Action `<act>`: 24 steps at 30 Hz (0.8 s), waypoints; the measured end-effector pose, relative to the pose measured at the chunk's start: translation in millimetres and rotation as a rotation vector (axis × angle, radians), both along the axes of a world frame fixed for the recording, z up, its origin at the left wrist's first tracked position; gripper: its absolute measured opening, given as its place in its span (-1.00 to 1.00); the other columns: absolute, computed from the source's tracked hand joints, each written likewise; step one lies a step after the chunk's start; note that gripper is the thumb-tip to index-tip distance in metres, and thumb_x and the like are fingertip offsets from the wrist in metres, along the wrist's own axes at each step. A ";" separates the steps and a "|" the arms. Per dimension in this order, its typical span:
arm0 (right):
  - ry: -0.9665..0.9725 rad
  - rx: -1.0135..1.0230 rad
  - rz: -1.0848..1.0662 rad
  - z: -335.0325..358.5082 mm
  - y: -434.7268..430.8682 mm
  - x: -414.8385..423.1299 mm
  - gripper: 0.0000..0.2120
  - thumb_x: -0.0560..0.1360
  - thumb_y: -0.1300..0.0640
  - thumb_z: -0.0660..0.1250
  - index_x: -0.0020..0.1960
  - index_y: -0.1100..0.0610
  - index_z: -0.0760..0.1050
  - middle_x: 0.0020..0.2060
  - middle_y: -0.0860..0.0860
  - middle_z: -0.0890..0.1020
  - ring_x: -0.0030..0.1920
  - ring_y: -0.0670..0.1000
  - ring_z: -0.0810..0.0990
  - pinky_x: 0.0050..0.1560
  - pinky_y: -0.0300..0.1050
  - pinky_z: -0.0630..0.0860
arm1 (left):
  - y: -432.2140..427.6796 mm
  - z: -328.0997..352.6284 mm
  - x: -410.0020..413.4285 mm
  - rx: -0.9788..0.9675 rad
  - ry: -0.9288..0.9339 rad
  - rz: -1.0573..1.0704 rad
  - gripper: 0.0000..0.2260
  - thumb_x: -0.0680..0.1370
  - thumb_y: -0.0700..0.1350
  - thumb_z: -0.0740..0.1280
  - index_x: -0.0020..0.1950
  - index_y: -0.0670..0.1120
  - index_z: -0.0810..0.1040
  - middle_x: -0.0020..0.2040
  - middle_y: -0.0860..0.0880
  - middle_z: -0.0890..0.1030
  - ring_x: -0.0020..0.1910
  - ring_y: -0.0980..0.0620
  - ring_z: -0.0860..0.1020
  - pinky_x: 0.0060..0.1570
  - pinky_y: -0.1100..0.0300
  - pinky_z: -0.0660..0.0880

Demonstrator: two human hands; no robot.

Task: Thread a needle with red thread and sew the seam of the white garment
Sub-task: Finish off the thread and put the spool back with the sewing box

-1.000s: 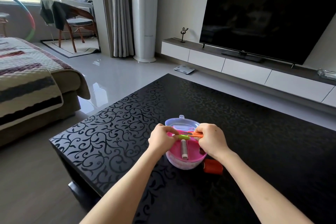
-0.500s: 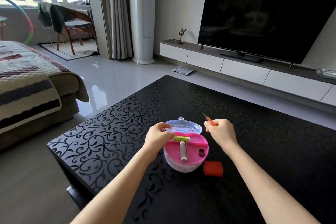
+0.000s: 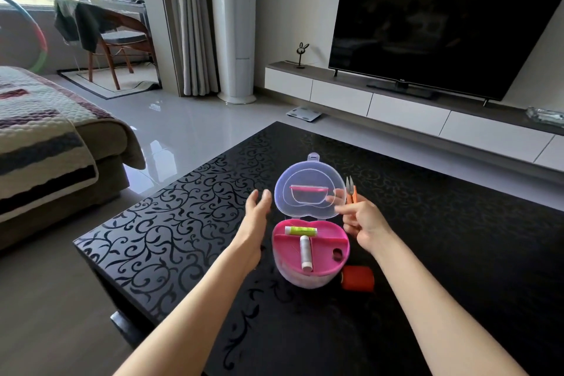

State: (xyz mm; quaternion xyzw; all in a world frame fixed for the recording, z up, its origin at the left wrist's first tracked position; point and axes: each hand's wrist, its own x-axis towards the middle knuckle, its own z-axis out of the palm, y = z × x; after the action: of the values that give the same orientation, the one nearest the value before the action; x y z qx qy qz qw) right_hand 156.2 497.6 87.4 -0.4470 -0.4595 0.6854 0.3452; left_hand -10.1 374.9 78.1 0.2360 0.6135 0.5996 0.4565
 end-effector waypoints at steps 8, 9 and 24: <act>0.122 0.020 0.093 -2.5 -47.2 43.2 -0.58 0.28 0.48 0.00 -0.09 0.29 0.57 0.04 0.12 0.68 -0.60 -0.12 0.18 -0.56 -0.27 0.07 | -22.6 22.4 21.0 0.117 0.461 -0.111 -0.57 0.54 0.27 0.20 0.31 0.11 0.53 0.39 0.16 0.41 0.38 0.20 0.31 0.38 0.18 0.20; 0.103 0.029 0.109 -5.8 -50.8 46.8 -0.58 0.28 0.48 0.00 -0.10 0.30 0.57 0.07 0.11 0.67 -0.60 -0.13 0.18 -0.55 -0.26 0.05 | -24.6 19.8 24.9 0.049 0.661 -0.144 -0.62 0.53 0.25 0.24 0.27 0.13 0.56 0.37 0.17 0.42 0.41 0.16 0.29 0.40 0.14 0.20; -0.905 0.601 0.256 -30.9 -74.8 92.6 -0.54 0.37 0.06 0.47 0.27 -0.04 0.53 0.20 -0.17 0.58 0.24 -0.09 0.52 0.25 -0.18 0.41 | -38.6 -9.3 29.1 -0.066 1.592 -0.647 -0.25 0.47 0.25 0.30 0.56 0.06 0.09 0.59 -0.08 -0.03 0.56 -0.17 -0.16 0.48 -0.05 0.06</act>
State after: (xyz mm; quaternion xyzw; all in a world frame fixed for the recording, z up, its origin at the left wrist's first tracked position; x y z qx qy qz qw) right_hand 248.8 422.9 56.5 -0.5193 -0.7878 0.3006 0.1395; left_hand 18.9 336.3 68.7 0.7363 0.6706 0.0775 0.0454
